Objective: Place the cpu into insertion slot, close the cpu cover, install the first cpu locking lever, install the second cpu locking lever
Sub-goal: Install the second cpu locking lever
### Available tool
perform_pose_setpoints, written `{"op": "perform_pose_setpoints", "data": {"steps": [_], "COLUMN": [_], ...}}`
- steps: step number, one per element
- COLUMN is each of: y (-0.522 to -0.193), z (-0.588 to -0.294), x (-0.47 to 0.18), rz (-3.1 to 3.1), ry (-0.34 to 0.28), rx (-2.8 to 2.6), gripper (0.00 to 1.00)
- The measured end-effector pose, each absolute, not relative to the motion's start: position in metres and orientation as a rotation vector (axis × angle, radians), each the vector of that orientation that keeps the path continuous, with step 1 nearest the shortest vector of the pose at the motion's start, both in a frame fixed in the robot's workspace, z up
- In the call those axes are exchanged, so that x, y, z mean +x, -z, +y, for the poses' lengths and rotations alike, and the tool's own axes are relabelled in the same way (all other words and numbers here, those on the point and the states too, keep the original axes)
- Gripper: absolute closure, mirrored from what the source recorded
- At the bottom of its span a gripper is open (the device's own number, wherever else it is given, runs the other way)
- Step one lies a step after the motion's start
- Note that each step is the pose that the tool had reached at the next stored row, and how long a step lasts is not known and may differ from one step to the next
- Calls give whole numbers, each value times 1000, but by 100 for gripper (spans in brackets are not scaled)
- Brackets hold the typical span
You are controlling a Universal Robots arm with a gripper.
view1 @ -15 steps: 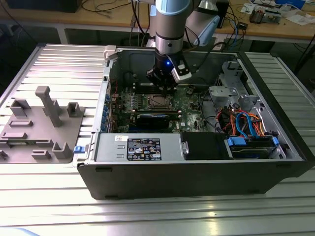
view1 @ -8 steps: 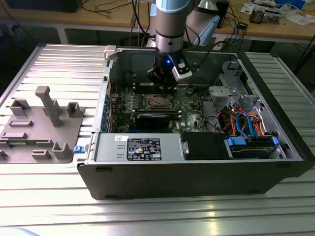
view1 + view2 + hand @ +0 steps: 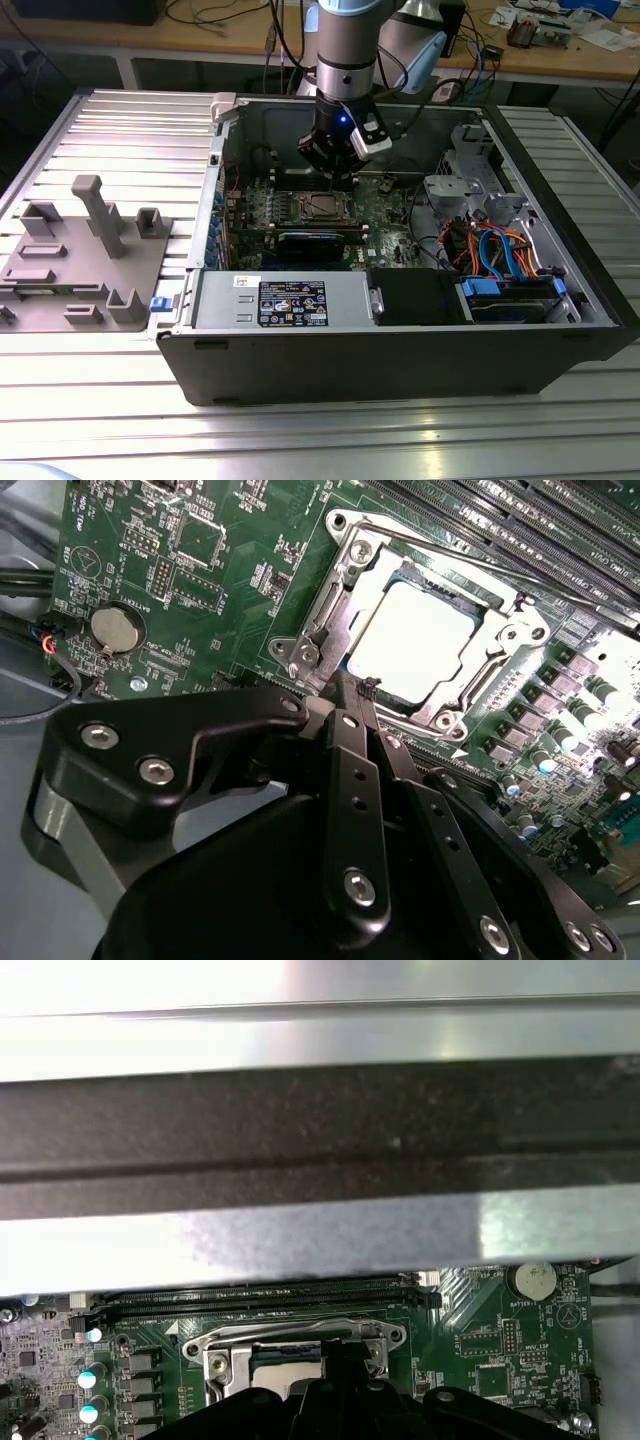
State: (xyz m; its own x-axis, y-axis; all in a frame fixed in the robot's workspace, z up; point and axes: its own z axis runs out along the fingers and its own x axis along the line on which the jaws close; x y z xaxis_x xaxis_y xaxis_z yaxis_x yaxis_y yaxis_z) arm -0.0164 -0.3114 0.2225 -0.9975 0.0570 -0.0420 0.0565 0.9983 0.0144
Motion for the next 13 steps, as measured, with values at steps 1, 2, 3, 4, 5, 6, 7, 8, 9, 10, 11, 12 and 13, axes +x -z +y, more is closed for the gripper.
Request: {"op": "perform_pose_setpoints", "data": {"steps": [1, 2, 3, 4, 5, 6, 7, 8, 9, 10, 11, 12, 13], "y": [-223, -223, -222, -223, -223, -222, -223, -222, -222, -222, -222, -222, -222], "z": [-311, -312, -312, -312, -312, -312, -312, -312, -313, -313, -313, -313, -313], "x": [-16, -16, -16, -16, -16, -16, -16, -16, -16, -16, -16, -16, -16], "rz": [3098, 3098, 3098, 3098, 3098, 3098, 3098, 3098, 3098, 3098, 3098, 3098, 3098], "ry": [-20, -20, -21, -20, -20, -21, -20, -20, -19, -18, -18, -17, -16], "rx": [88, 88, 88, 88, 88, 88, 88, 88, 88, 88, 88, 88, 88], "gripper": [89, 89, 89, 89, 89, 89, 89, 89, 89, 89, 89, 89, 89]}}
